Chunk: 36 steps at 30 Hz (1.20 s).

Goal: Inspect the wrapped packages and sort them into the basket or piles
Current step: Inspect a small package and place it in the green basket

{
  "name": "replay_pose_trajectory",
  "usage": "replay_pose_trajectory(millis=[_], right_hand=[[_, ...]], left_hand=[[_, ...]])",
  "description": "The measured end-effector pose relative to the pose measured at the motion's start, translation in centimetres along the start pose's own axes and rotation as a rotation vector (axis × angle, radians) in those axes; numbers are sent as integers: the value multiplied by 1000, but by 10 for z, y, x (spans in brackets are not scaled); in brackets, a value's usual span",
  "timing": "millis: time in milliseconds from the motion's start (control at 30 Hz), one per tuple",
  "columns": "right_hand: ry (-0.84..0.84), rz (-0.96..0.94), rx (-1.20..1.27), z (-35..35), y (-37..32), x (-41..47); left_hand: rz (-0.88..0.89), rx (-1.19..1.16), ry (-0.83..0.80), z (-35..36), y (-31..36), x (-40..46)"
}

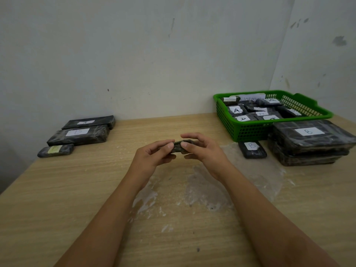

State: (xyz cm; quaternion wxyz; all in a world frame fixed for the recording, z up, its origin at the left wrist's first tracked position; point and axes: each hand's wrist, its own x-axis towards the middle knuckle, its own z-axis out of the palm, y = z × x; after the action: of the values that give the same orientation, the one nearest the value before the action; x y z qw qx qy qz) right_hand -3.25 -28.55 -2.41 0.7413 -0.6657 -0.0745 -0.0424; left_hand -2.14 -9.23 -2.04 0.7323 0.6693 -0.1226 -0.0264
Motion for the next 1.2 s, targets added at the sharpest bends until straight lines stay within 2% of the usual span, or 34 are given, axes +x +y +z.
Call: replay_pose_trajectory(millis=[200, 433, 633, 767, 1200], right_hand=[[12, -53, -45, 1, 0, -1], [34, -21, -92, 2, 0, 0], [-23, -7, 31, 2, -1, 1], [19, -51, 4, 2, 2, 2], [46, -130, -95, 5, 2, 0]], left_hand=[[7, 12, 4, 0, 1, 0], [28, 151, -2, -2, -4, 1], [-57, 10, 15, -7, -7, 5], [-77, 84, 6, -5, -7, 4], [-109, 96, 17, 2, -8, -1]])
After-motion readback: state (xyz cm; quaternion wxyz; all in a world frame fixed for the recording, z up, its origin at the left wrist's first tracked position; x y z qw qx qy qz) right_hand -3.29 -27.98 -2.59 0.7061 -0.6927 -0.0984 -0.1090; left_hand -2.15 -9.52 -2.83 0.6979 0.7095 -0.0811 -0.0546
